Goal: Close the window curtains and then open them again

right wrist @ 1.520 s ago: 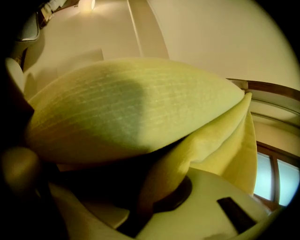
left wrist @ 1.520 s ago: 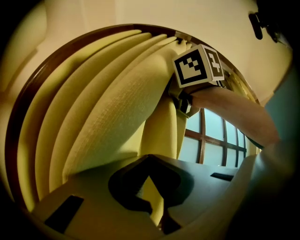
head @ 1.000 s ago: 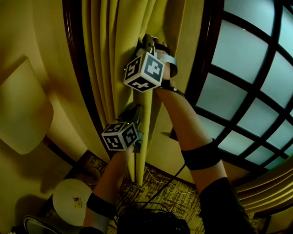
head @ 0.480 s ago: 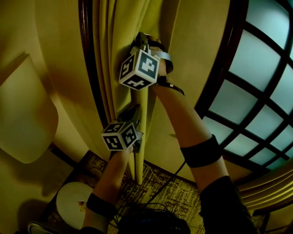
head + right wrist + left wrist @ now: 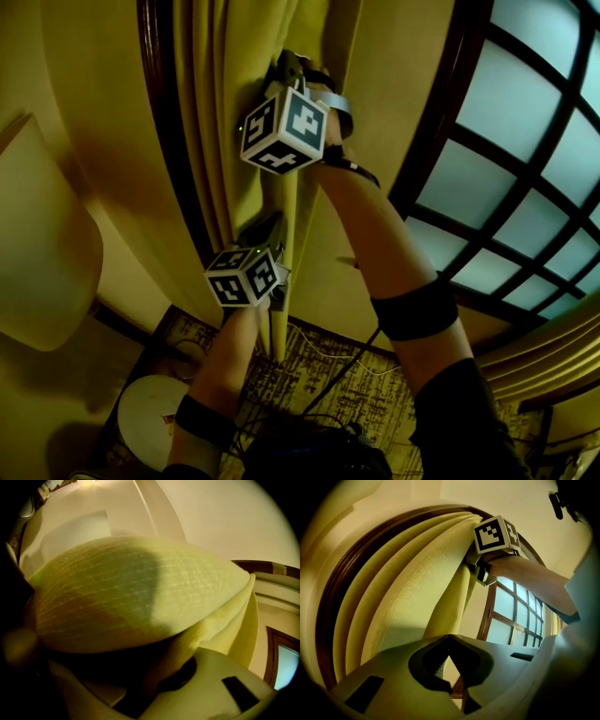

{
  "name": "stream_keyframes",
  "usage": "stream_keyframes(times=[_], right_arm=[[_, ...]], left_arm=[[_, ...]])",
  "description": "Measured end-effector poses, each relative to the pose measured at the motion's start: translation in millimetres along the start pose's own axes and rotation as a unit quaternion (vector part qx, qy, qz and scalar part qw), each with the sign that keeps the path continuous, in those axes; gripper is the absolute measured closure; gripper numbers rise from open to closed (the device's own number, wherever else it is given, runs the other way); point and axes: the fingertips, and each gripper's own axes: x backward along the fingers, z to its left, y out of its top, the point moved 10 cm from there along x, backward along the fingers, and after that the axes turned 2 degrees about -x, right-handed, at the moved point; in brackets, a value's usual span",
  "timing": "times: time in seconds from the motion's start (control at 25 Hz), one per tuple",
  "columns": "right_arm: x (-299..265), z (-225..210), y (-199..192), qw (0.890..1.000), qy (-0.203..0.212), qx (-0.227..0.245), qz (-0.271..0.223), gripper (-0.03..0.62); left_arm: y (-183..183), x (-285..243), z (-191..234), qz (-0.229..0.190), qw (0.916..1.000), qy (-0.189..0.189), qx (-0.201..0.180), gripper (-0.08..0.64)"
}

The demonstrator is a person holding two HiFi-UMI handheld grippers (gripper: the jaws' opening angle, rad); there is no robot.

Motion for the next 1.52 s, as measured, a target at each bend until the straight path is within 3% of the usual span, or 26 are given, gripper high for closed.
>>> stream_keyframes(times=[0.28,0.72,0.96,1.12,1.28,1.52], right_arm=[[51,-9,-32,0.999,-0.014,-0.048,0.014,0.414],[239,-27,-116,0.983,0.001,-0.181,-0.001,0.382],[377,-37,-173,0.971,0.013,-0.234,0.041,0.398],[490,-36,-231,0.949,0.021,-0.295,0.109,0.463],[610,-20,-284,0.912,0.018,-0.370,0.173,0.591],[763,22,-354,0.850,0.011,-0.451,0.271,0.592]], left_arm=[[-21,5,-28,0.008,1.0000,0.004,-0.002,0.560],[-101,22,-138,0.044,0.9985,0.010,-0.030,0.560],[-146,47,-225,0.060,0.9972,0.012,-0.043,0.560],[-182,67,-280,0.072,0.9948,0.021,-0.069,0.560],[-218,88,-334,0.089,0.9905,0.031,-0.101,0.560],[-279,117,-391,0.137,0.9824,0.025,-0.124,0.560]])
